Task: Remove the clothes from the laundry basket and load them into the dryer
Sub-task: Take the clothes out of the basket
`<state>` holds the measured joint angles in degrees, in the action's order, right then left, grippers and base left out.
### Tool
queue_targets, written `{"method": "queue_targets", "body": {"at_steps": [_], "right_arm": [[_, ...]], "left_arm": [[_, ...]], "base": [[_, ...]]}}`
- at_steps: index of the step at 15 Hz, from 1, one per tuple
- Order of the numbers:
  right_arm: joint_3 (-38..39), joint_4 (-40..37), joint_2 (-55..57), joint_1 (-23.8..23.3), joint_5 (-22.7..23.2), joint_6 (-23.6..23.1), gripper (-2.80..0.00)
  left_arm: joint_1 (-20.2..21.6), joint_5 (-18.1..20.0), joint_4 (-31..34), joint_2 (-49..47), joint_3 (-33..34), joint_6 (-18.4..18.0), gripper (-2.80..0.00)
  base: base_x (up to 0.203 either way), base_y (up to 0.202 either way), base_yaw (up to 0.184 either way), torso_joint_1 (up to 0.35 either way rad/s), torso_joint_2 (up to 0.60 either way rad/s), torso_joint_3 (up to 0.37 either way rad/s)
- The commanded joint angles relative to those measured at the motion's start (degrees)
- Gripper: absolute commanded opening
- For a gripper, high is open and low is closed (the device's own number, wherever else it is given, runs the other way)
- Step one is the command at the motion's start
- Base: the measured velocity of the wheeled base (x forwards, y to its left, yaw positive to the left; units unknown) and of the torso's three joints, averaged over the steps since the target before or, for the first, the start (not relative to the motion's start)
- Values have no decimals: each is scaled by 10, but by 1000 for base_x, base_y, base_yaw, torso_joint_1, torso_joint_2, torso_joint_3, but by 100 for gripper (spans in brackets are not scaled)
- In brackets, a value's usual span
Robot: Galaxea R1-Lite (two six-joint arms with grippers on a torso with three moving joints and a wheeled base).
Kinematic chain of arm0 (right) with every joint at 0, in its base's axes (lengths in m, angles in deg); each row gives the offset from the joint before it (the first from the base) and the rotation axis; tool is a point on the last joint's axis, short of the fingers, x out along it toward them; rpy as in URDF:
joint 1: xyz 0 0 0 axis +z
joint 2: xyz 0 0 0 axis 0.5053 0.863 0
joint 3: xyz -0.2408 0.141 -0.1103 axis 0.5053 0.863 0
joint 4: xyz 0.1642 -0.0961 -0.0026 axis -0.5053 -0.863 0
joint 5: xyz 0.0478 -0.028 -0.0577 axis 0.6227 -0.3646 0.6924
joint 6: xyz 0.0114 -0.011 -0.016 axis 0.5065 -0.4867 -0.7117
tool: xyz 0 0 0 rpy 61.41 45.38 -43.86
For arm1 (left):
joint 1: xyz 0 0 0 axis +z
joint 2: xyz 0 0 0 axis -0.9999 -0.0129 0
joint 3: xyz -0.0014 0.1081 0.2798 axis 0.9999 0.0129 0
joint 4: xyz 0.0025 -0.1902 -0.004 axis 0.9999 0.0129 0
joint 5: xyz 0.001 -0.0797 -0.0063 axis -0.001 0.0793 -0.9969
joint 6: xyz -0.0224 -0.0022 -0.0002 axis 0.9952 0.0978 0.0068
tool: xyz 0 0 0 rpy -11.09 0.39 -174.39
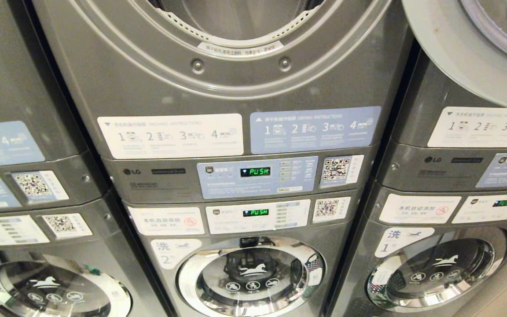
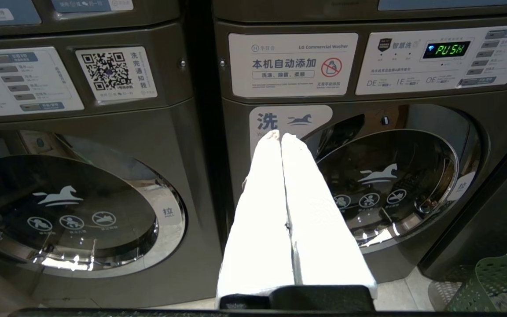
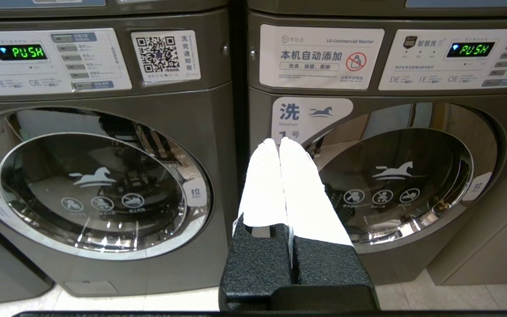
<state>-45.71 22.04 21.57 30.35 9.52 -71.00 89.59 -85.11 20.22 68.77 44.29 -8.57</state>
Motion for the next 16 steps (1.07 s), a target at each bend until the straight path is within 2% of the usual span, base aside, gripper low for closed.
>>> {"method": "queue_targets", "body": {"at_steps": [1, 16], "right_arm": [[0, 0, 0, 0, 0, 0, -280], [0, 0, 0, 0, 0, 1, -280]], "left_arm": [[0, 0, 0, 0, 1, 0, -280], [0, 0, 0, 0, 1, 0, -280]], "base": [[0, 0, 0, -138, 290, 154], [0, 0, 0, -154, 334, 181]]}}
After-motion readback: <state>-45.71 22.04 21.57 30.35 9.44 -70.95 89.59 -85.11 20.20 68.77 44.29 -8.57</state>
